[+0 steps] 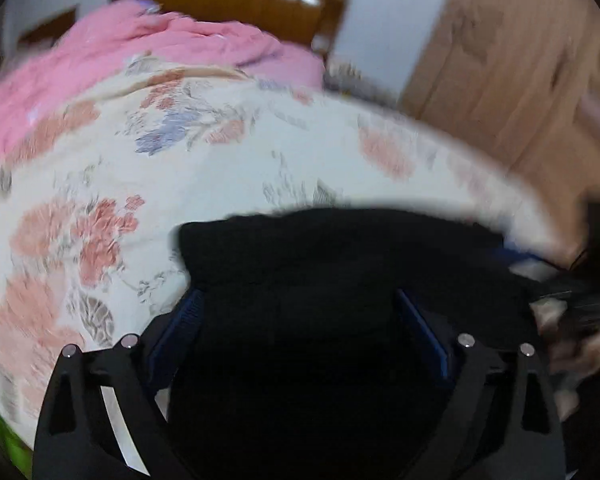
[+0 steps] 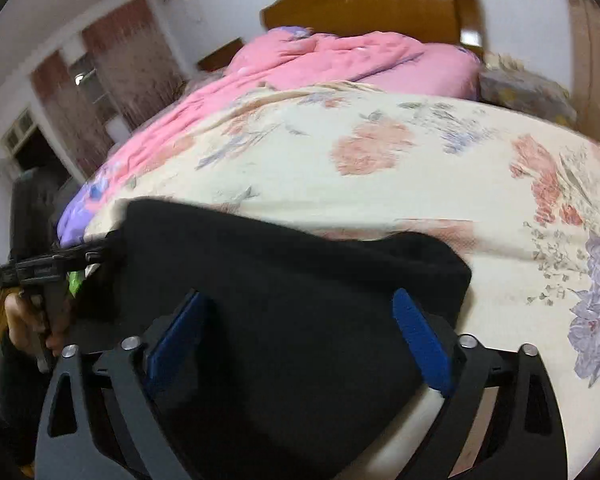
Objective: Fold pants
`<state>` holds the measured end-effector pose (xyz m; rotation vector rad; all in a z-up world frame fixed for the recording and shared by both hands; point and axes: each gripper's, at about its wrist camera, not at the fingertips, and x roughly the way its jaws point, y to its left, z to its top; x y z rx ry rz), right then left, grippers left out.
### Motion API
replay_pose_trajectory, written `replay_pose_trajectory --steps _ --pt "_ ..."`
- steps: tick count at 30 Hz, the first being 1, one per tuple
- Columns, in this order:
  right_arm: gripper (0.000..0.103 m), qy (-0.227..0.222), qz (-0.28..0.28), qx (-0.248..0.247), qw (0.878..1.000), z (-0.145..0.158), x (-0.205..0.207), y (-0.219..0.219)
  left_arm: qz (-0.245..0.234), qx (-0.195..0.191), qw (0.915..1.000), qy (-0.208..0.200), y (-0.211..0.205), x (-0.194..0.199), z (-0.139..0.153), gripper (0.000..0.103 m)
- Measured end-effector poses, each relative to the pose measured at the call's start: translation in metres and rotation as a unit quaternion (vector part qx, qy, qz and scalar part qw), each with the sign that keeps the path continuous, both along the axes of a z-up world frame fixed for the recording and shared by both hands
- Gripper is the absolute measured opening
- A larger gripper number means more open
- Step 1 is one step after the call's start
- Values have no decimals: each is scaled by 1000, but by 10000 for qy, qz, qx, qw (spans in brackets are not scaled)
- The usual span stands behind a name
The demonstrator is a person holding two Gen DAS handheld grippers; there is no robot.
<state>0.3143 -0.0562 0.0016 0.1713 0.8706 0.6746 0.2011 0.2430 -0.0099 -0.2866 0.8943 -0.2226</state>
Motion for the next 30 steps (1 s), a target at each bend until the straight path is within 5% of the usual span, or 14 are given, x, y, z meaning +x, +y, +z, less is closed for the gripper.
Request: replay_pose_trajectory --steps 3,6,10,15,17,21,27,30 --pt "90 -168 -339 343 9987 16 -6 -9 12 -210 9998 64 7 1 -6 94" --pt "90 -250 128 494 9984 27 -13 8 25 -214 9998 -15 7 -1 -7 94" --pt "92 38 475 -173 9987 8 12 38 95 -357 9993 -28 8 -2 -6 94" --pt "93 33 -1140 311 9930 30 32 0 139 -213 9997 33 3 0 -5 94" --pt "93 14 -789 783 9938 38 16 -1 149 -312 9994 47 5 1 -6 94" --pt "93 -494 75 257 9984 52 -50 32 148 -380 9991 63 8 3 -8 94" --pt "96 -887 689 -1497 9823 16 -148 77 202 -246 9995 6 7 2 -7 94" --pt "97 -805 495 -824 9921 7 -159 48 259 91 9996 -62 -1 0 -4 95"
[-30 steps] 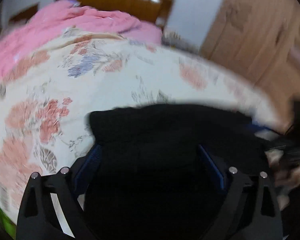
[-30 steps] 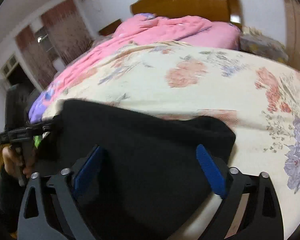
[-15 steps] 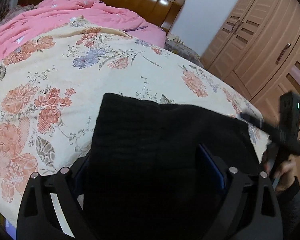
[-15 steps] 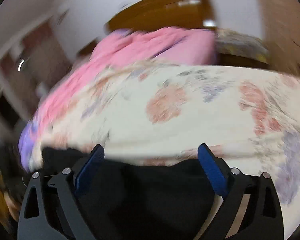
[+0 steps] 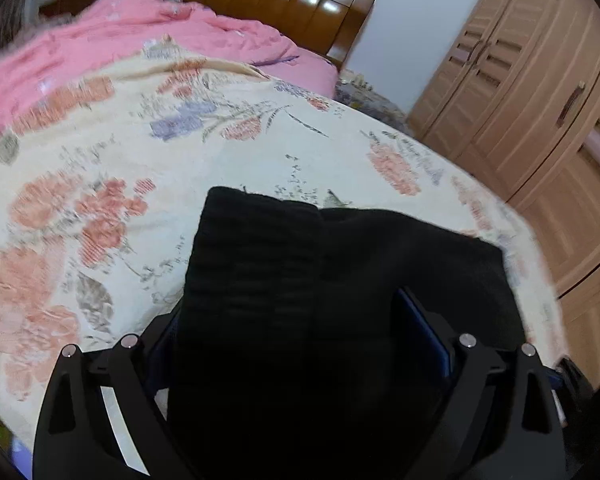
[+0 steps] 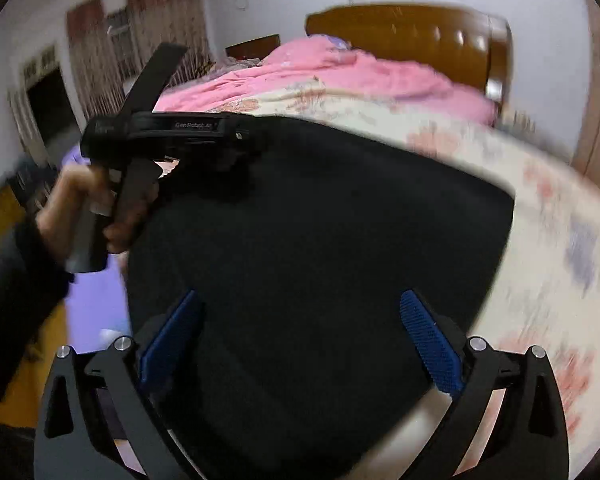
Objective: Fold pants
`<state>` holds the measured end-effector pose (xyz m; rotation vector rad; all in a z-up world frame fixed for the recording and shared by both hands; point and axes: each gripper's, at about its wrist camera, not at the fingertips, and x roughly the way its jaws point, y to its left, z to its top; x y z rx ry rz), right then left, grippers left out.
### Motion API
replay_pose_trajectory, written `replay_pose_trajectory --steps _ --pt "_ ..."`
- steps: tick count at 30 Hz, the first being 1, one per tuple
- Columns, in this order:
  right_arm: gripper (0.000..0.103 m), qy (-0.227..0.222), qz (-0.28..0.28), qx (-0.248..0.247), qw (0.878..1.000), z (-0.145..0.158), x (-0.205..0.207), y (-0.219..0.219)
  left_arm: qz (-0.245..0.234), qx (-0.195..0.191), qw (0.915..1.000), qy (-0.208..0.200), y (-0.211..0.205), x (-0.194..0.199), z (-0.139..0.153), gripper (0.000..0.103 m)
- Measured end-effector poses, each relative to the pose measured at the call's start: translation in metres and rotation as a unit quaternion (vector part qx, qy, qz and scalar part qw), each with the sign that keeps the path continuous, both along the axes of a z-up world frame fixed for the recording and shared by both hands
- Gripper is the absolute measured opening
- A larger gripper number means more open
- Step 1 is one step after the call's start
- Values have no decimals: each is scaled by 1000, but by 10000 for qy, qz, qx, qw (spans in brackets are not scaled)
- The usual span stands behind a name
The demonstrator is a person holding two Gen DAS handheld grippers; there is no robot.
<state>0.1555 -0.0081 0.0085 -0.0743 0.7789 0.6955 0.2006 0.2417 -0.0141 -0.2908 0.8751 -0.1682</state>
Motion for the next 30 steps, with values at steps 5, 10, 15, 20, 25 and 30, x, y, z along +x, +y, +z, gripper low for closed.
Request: replay_pose_trajectory --steps 5,10,15,20,25,30 --pt "97 -450 -295 -432 9976 22 -31 -8 96 594 9981 -148 -13 -3 4 95" --pt "99 -440 -62 -757 9961 -4 -48 11 116 566 9981 -191 -10 -3 3 95" --pt "99 -408 -105 -646 9970 -13 -48 9 115 641 9976 -216 -12 -4 4 95" --pt "99 -376 -151 -581 9975 -20 -40 4 109 614 9978 -230 -12 -6 4 95" --pt "99 -313 -145 -584 9977 -24 -41 2 104 629 9977 -237 -12 -6 4 95" --pt "99 -164 -117 -649 9977 -24 -41 1 107 633 9977 -217 -12 -6 4 95"
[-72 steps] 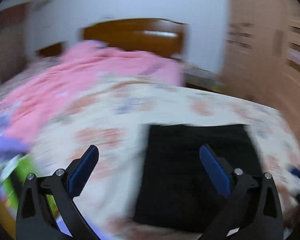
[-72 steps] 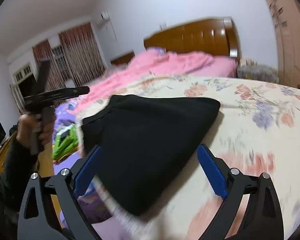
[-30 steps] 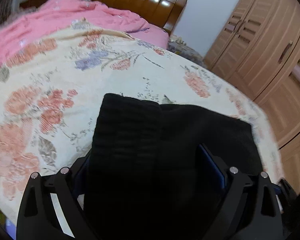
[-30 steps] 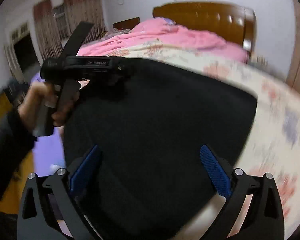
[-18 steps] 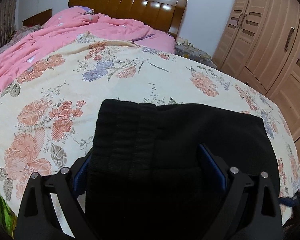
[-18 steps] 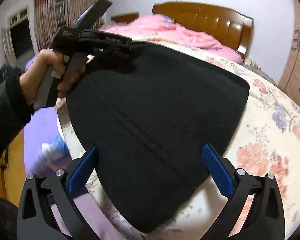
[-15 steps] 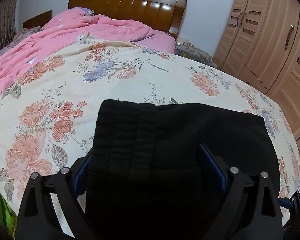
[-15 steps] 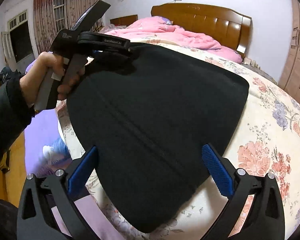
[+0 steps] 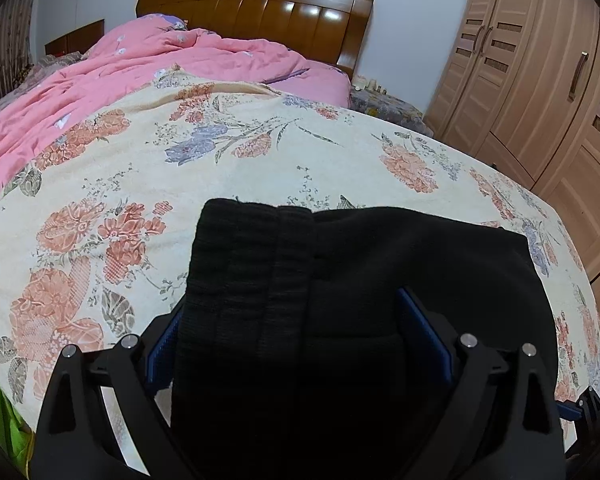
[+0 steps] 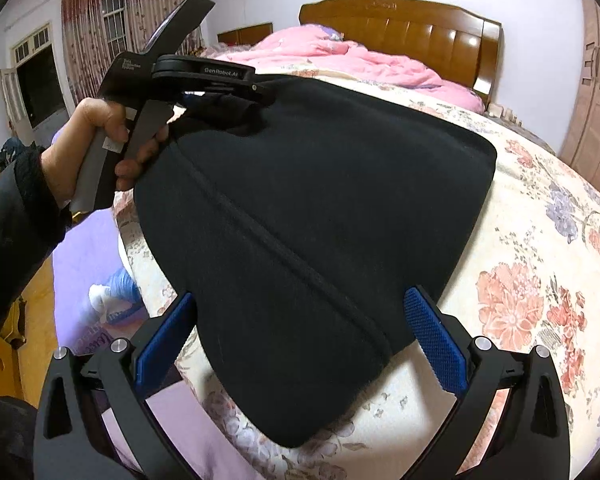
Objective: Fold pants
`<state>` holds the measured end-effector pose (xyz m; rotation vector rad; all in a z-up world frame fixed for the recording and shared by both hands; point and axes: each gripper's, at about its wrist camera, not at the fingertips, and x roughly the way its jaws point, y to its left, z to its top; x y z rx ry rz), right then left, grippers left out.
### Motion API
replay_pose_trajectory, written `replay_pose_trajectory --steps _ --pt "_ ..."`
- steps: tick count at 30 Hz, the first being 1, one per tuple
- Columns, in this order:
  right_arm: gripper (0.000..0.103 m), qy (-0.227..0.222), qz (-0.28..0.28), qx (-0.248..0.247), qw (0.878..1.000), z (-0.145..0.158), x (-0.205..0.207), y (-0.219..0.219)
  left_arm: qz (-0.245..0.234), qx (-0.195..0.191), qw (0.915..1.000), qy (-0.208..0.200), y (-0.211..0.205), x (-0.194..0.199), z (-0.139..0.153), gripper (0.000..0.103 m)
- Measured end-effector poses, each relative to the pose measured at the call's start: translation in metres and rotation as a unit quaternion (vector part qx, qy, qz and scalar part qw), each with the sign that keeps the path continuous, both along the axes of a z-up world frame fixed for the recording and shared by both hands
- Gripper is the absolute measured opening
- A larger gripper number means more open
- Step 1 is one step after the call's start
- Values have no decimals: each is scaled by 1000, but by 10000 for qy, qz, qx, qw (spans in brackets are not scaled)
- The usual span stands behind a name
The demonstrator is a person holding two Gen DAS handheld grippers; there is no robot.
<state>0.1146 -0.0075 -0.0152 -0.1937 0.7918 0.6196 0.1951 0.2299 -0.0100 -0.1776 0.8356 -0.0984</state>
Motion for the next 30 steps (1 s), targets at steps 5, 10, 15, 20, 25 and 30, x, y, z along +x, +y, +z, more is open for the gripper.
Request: replay_pose_trajectory --steps 5,10,15,20,25,30 --pt "99 281 -49 232 9993 17 6 -6 15 35 10000 -1 1 0 -1 95" --pt "99 241 -309 496 9980 26 13 -11 63 128 9999 -82 -1 -4 3 96" --pt "99 -159 -505 566 9970 38 -14 -20 288 777 9923 -920 -20 -71 35 101" --pt "99 -445 -910 481 9937 39 -46 -31 720 1320 9716 -1826 -35 -168 58 101" --pt "99 -825 -1371 567 9855 48 -74 -36 1157 1623 9559 -2159 -51 -238 69 101" --pt "99 -1239 -1679 702 9755 61 -87 -45 965 1118 9714 -1860 -62 -256 63 101"
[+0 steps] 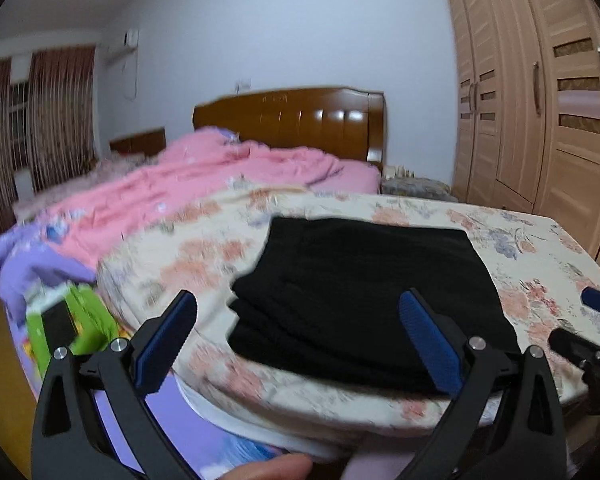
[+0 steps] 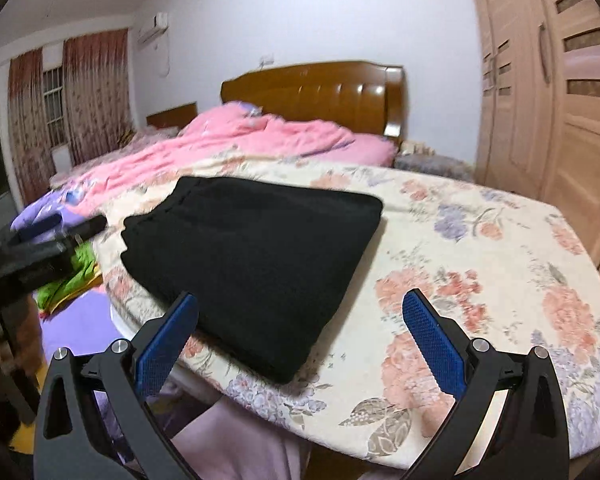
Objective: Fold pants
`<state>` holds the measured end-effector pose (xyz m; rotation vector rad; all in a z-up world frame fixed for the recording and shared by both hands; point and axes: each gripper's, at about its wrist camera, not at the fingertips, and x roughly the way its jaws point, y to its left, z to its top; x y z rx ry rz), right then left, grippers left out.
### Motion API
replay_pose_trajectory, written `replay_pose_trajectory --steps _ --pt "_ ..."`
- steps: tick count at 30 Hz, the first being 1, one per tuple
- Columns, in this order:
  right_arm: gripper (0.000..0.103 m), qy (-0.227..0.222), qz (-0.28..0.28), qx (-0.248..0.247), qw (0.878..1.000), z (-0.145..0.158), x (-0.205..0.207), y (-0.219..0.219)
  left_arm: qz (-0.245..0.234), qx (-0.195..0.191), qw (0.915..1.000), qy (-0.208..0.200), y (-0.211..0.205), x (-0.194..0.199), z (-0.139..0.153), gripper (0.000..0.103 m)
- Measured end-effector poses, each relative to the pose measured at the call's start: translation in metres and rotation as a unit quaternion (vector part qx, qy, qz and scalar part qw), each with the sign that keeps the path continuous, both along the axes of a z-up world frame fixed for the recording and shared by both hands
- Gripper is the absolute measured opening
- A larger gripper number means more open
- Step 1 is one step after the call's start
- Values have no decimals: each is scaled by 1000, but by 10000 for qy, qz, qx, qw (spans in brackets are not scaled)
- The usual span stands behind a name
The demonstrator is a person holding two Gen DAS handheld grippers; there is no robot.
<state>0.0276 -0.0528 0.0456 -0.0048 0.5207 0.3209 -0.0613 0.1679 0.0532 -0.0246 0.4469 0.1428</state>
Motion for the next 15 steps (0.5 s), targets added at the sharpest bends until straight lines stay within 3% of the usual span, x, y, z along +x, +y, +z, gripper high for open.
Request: replay_pose_trajectory --steps 7,15 --pt "99 300 -287 21 9991 -16 6 -12 16 -301 9975 632 -20 13 -28 101" --pt "99 500 -117 -198 9985 -28 8 0 -160 77 9953 950 -48 11 -51 101"
